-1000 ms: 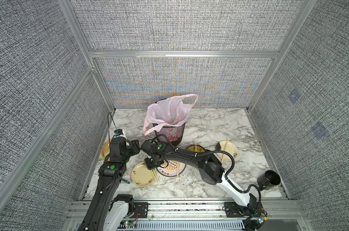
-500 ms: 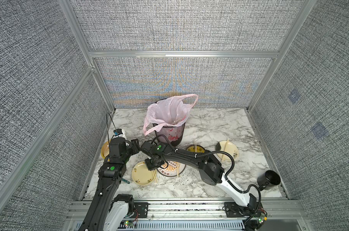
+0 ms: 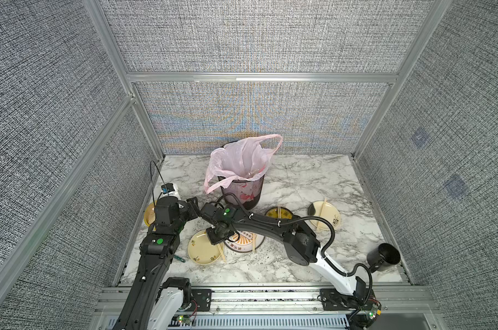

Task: Remove the packaging of disposable chopsticks
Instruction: Place the disposable chopsticks on the plate.

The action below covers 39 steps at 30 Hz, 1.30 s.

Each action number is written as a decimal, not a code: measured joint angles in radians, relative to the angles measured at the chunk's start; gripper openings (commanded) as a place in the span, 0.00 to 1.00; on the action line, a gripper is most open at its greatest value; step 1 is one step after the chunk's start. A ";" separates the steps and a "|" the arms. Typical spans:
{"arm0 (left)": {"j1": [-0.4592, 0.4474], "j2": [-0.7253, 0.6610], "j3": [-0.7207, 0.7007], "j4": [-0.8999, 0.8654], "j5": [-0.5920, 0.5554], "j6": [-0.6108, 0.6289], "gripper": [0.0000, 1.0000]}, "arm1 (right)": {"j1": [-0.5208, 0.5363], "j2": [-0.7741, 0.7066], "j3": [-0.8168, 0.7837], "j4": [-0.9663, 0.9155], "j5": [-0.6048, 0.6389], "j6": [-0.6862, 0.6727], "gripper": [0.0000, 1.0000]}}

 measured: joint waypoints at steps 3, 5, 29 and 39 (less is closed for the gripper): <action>0.000 -0.003 -0.001 0.000 0.000 0.000 0.55 | 0.002 -0.002 -0.001 0.000 0.002 0.000 0.23; 0.000 -0.003 -0.001 0.000 0.000 0.000 0.54 | 0.003 -0.002 -0.001 0.000 0.003 -0.001 0.25; 0.000 0.010 -0.001 0.021 -0.017 0.003 0.55 | 0.023 -0.040 -0.021 -0.008 0.036 -0.014 0.29; -0.001 -0.058 0.005 -0.010 -0.023 -0.015 0.55 | 0.031 -0.103 -0.090 0.048 0.043 -0.018 0.31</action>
